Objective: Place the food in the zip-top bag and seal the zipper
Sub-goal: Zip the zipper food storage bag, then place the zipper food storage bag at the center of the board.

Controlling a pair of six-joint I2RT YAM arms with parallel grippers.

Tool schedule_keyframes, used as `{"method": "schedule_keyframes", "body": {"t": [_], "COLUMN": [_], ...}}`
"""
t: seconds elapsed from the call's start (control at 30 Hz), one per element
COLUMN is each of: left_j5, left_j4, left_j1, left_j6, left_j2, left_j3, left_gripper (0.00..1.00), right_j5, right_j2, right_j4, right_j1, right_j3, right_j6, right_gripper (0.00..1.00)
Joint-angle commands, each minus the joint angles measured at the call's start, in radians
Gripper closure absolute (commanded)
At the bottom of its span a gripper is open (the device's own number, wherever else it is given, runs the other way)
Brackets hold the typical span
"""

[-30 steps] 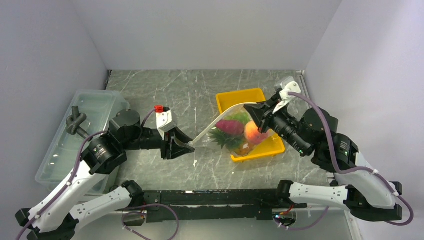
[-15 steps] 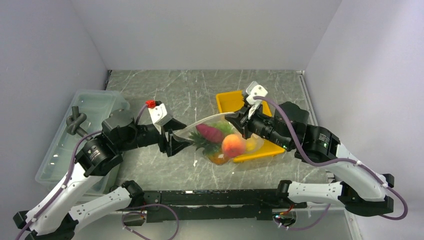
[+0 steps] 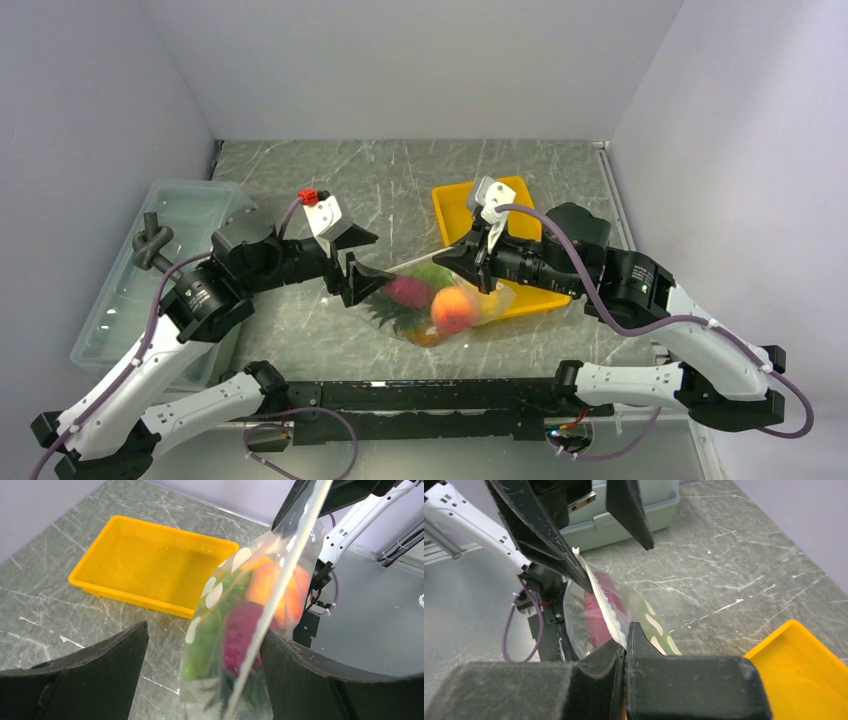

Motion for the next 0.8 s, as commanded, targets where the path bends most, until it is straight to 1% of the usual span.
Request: {"method": "schedule_keyframes", "body": {"t": [0.0, 0.2, 0.47, 0.63, 0.77], "left_j5": [0.072, 0.166, 0.290, 0.278, 0.262], "left_j4": [0.055, 0.094, 0.076, 0.041, 0.026], "left_j1": [-0.002, -0.003, -0.002, -0.002, -0.003], "left_j6": [0.014, -0.022, -0.023, -0.010, 0.000], "left_j2": [0.018, 0.038, 0.085, 0.100, 0.089], "left_j3": [0.040, 0.021, 0.017, 0.013, 0.003], "left_gripper": [0.15, 0.15, 0.19, 0.25, 0.33], "right_j5": [-0.073, -0.081, -0.065, -0.057, -0.054], "right_j2": [-0.003, 0.006, 0.037, 0.043, 0.046], "right_j4": [0.079, 0.126, 0.132, 0.131, 0.131], "right_j1": [-0.001, -0.001, -0.002, -0.002, -0.004], "right_j3": [0.005, -0.024, -0.012, 0.000, 0.008], "right_j6": [-0.009, -0.004, 0.016, 0.015, 0.013], "right_gripper": [1.00, 1.00, 1.00, 1.00, 1.00]}}
